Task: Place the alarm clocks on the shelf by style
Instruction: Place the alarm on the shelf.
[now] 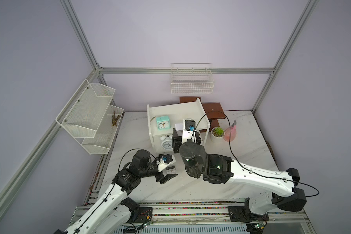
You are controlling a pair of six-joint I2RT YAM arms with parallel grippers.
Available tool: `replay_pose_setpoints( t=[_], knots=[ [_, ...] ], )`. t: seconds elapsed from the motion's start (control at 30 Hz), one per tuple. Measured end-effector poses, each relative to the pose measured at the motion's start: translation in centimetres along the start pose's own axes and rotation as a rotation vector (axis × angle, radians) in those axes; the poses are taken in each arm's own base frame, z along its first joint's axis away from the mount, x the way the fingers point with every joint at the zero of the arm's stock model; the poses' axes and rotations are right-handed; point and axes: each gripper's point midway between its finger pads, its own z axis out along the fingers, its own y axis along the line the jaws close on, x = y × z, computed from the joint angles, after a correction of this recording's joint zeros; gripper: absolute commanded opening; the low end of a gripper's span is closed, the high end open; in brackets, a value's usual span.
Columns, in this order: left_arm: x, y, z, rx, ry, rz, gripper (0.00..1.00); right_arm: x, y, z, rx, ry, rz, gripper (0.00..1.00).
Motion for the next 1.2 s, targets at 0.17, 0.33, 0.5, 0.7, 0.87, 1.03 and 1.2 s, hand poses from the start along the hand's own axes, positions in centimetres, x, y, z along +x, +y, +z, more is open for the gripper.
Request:
replay_pose_setpoints(
  t=[0.17, 0.33, 0.5, 0.7, 0.87, 1.03, 1.2],
  knots=[
    [0.0, 0.0, 0.0, 0.000, -0.001, 0.000, 0.84, 0.2, -0.1, 2.0, 0.064, 0.011, -0.127, 0.27],
    [0.0, 0.0, 0.0, 0.001, 0.000, 0.000, 0.85, -0.6, -1.1, 4.3, 0.083, 0.036, -0.132, 0.27],
    [0.1, 0.0, 0.1, 0.001, 0.002, -0.002, 0.85, -0.8, -1.7, 6.1, 0.066, 0.069, -0.111, 0.27],
    [0.6, -0.1, 0.2, 0.006, 0.011, -0.008, 0.86, 0.1, -1.4, 8.2, 0.043, 0.111, -0.100, 0.27],
    [0.9, -0.2, 0.3, 0.008, 0.016, -0.011, 0.87, 1.3, -1.0, 9.5, 0.036, 0.142, -0.100, 0.27],
    [1.1, -0.3, 0.3, 0.008, 0.017, -0.007, 0.87, 1.8, -1.1, 10.1, 0.042, 0.153, -0.092, 0.28],
    [1.2, -0.4, 0.2, 0.008, 0.016, 0.005, 0.88, 1.8, -1.3, 10.3, 0.046, 0.157, -0.076, 0.28]
  ],
)
